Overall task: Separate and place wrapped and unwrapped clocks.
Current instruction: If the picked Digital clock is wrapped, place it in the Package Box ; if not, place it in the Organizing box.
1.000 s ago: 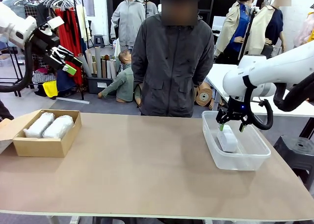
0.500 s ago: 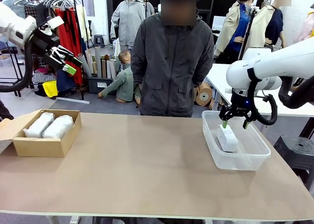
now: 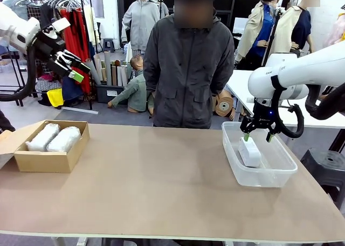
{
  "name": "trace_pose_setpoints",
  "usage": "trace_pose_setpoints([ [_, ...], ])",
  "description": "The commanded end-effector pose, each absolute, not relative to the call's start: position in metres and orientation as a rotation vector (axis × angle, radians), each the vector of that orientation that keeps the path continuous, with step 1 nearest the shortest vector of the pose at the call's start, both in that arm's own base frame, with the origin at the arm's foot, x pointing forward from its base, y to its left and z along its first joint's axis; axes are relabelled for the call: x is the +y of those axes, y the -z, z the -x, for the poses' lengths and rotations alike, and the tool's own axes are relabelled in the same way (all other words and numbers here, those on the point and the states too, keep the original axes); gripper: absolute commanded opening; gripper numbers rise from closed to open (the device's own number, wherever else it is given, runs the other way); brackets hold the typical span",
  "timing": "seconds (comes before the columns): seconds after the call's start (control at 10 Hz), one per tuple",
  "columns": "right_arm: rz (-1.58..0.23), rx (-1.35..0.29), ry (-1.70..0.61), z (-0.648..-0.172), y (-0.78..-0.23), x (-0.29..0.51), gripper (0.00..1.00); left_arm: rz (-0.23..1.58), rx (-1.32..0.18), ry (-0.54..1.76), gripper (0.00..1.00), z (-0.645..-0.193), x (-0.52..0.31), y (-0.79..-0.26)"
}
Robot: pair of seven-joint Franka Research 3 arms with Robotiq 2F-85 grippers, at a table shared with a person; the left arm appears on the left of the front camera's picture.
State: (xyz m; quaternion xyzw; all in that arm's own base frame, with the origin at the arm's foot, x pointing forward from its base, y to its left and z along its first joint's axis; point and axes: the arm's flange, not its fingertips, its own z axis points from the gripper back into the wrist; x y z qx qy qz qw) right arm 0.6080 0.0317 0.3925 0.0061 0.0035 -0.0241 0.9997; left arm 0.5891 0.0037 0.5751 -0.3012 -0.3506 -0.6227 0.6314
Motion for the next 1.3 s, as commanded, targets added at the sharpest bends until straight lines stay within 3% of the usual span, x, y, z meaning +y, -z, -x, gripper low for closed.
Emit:
trace_pose_setpoints([
  [0.0, -0.007, -0.009, 0.044, -0.609, -0.393, 0.032, 1.0, 0.679, -0.799, 1.426, 1.0, -0.587, 0.004, -0.575],
  [0.2, -0.012, 0.007, 0.048, -0.608, -0.393, 0.032, 1.0, 0.679, -0.799, 1.426, 1.0, -0.587, 0.004, -0.575],
  [0.7, 0.06, -0.162, -0.408, -0.59, -0.461, 0.054, 1.0, 0.679, -0.799, 1.426, 1.0, -0.587, 0.004, -0.575],
  [1.2, -0.111, -0.373, -0.936, -0.562, -0.542, 0.089, 1.0, 0.679, -0.799, 1.426, 1.0, -0.587, 0.004, -0.575],
])
